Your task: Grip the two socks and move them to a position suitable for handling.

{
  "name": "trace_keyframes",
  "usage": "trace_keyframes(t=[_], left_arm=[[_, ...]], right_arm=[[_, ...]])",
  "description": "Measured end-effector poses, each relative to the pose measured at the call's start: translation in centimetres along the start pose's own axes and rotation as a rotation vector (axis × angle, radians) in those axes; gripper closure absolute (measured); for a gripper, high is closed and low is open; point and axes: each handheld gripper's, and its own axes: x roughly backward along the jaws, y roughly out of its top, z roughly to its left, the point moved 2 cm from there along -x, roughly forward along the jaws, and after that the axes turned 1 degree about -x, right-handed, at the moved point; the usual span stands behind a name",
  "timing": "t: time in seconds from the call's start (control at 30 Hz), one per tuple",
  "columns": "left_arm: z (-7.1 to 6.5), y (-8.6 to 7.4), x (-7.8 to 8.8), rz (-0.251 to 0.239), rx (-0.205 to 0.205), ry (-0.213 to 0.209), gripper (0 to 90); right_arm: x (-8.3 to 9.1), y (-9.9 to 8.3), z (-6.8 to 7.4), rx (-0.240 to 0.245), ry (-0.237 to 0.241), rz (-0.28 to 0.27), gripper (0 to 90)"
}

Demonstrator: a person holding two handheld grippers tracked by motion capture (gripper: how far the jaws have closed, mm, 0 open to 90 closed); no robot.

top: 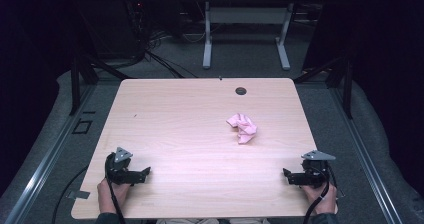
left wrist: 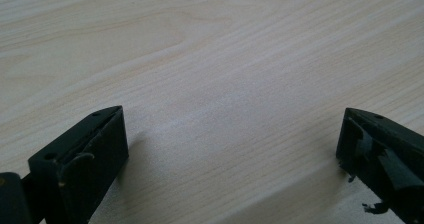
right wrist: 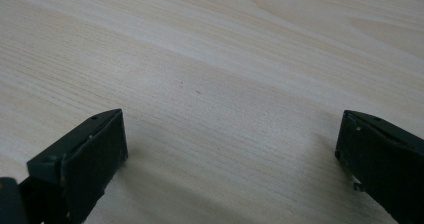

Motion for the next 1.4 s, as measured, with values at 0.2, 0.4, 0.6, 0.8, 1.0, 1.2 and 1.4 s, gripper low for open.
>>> trace_keyframes(t=[0.2,0.4,0.6,0.8,1.0,1.2,1.4], left_arm=[[0.0,0.0,0.0,0.0,0.001,0.001,0.0],[0.0,0.0,0.0,0.0,0.001,0.002,0.0],[0.0,0.0,0.0,0.0,0.003,0.002,0.0],[0.0,0.0,0.0,0.0,0.002,0.002,0.0],[0.0,0.0,0.0,0.0,0.003,0.002,0.0],[0.0,0.0,0.0,0.0,0.003,0.002,0.0],[0.0,0.0,0.0,0.0,0.003,0.002,0.0]], right_arm=[[0.0,0.0,0.0,-0.005,-0.001,-0.001,0.0],[-0.1,0.1,0.0,-0.008,0.002,0.004,0.0],[-0.1,0.3,0.0,-0.01,0.0,0.017,0.0],[-0.1,0.9,-0.1,-0.037,0.038,0.016,0.0],[0.5,2.2,0.3,-0.017,0.062,0.008,0.0],[0.6,4.7,1.4,0.033,0.1,-0.005,0.0],[0.3,7.5,2.4,0.077,0.136,-0.026,0.0]])
